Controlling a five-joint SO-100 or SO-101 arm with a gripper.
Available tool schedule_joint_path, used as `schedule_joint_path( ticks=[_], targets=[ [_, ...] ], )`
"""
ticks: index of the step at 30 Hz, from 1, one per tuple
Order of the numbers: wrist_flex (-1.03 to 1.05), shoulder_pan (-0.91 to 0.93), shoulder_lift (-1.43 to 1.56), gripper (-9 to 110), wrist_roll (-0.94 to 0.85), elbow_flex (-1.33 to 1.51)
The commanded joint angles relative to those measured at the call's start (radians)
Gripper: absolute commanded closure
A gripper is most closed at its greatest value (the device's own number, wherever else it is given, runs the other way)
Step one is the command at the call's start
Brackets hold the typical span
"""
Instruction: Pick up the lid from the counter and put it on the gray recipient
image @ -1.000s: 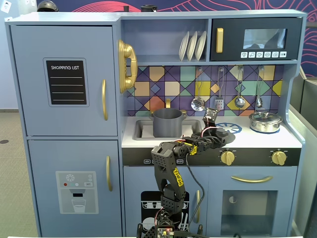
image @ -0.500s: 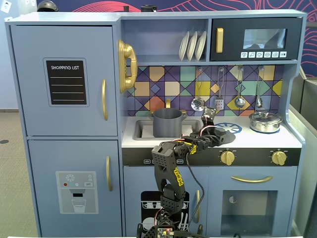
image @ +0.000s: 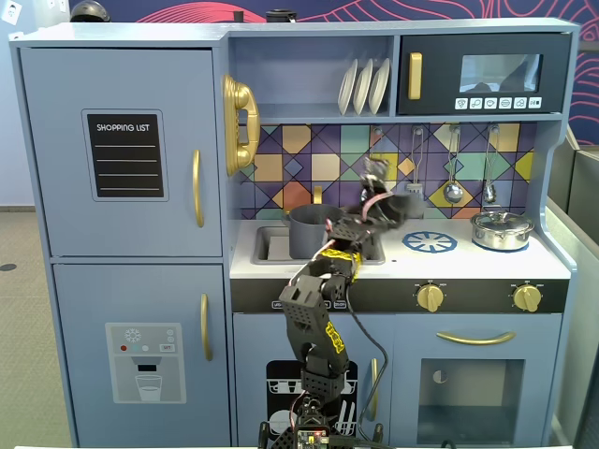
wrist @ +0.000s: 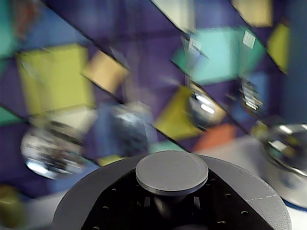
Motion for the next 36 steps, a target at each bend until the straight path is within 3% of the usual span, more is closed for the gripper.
schedule_joint_path(
  ticks=[1, 17, 36],
  targets=[
    [0.069, -0.094, 0.103, 102, 0.008, -0.118],
    [0.104, -0.399, 0.137, 102, -0.048, -0.058],
    [0.051, -0.425, 0.164, 102, -0.043, 0.098]
  ],
)
